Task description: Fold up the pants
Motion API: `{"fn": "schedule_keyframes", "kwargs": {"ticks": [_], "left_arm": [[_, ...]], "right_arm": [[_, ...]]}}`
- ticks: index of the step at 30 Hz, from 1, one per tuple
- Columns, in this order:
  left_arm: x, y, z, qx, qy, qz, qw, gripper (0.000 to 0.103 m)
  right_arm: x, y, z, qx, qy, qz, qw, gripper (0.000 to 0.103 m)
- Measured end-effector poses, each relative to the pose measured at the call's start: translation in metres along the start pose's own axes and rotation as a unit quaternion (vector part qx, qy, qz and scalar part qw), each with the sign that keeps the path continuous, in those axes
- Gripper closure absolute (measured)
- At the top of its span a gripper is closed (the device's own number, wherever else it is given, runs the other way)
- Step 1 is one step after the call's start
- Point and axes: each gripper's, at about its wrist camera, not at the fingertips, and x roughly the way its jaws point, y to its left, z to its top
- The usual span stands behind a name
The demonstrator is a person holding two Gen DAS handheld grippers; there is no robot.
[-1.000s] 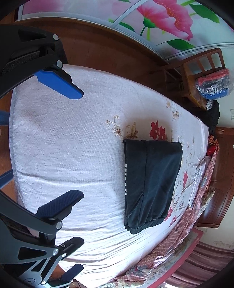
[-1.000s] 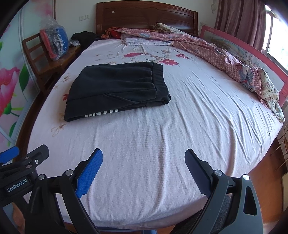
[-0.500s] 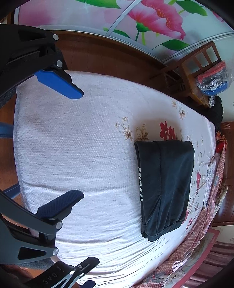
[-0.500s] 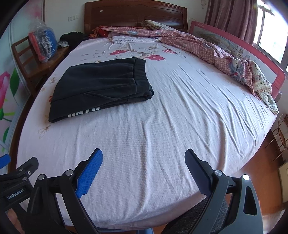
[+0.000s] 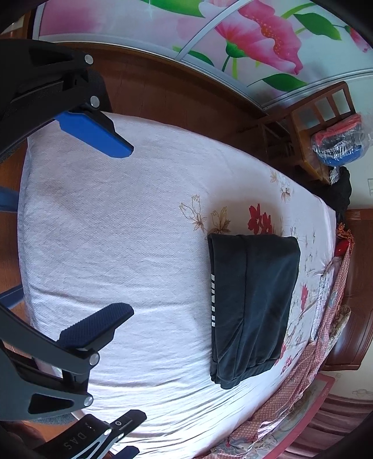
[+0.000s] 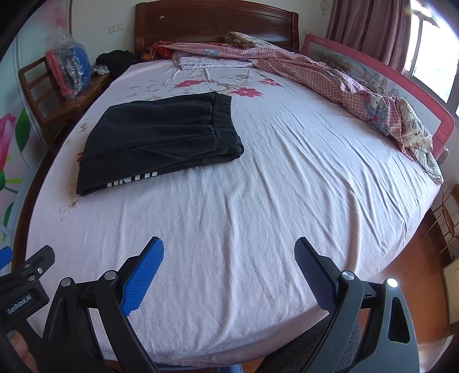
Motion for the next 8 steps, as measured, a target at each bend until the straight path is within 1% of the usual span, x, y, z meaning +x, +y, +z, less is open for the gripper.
{"fn": "schedule_keyframes", "kwargs": {"ticks": [1,3,4,6,8], "left_arm": [[0.001,0.0017,0.0005,-0.006,0.005,-0.009,0.9999,0.002],[0.004,0.006,0.0022,-0.021,0.016,-0.016,0.9995,0.002],[0.0037,0.0093,0.0027,-0.031,0.014,-0.021,0.9992,0.002],[0.0017,0.0097,0.0042,-0.028,0.005,-0.012,0.9995,0.002],[-0.0008,0.0068,0.0051,-0.012,-0.001,0.0,0.9999,0.002]], "right_arm": [[0.0002,0.0001,0.0003,0.0,0.001,0.001,1.0,0.011],[0.0006,-0.0005,0.0005,0.001,0.002,0.001,1.0,0.011],[0.0006,-0.0009,0.0006,0.002,0.002,0.0,1.0,0.011],[0.0009,-0.0025,0.0009,0.004,0.004,0.002,1.0,0.011],[0.0009,-0.0037,0.0012,0.006,0.004,0.002,1.0,0.011]]}}
